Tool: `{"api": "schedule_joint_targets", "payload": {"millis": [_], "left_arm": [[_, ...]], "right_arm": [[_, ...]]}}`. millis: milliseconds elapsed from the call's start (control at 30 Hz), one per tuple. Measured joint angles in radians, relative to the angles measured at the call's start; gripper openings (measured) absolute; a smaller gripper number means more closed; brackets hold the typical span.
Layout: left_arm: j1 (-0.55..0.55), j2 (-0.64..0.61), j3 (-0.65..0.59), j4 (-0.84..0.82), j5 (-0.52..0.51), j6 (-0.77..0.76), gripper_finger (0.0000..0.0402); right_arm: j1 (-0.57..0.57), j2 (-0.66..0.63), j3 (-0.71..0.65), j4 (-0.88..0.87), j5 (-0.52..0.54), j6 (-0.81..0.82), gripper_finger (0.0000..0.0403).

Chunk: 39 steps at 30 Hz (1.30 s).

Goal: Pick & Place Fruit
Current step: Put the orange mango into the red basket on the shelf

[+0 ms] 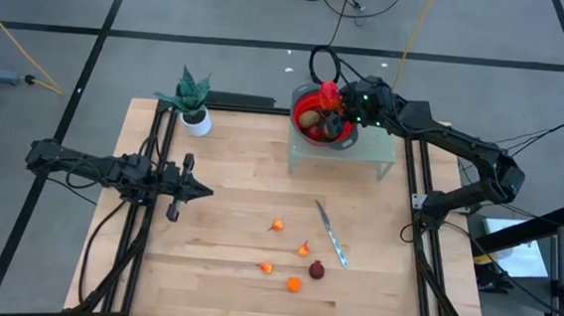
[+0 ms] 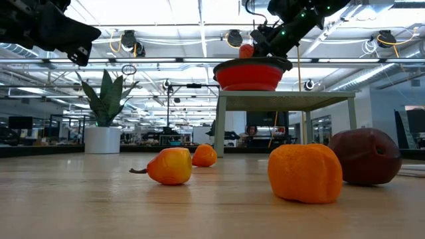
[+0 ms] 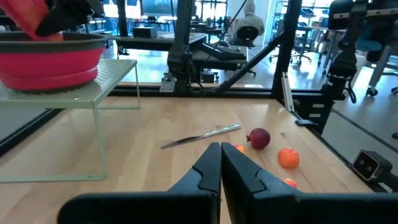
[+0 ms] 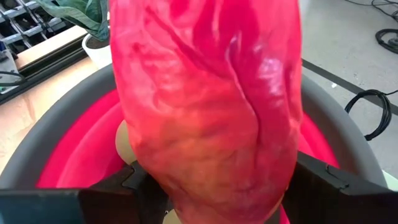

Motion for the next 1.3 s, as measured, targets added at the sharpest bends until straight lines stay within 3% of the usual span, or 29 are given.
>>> {"api": "schedule_joint_targets", "payload": {"millis": [1300], "left_arm": [[0.0,0.0,0.0,-0.001,0.0,0.0,0.001]], "right_arm": [[0.004,0.066,0.0,0.075,-0.024,-0.079,0.0239]]}}
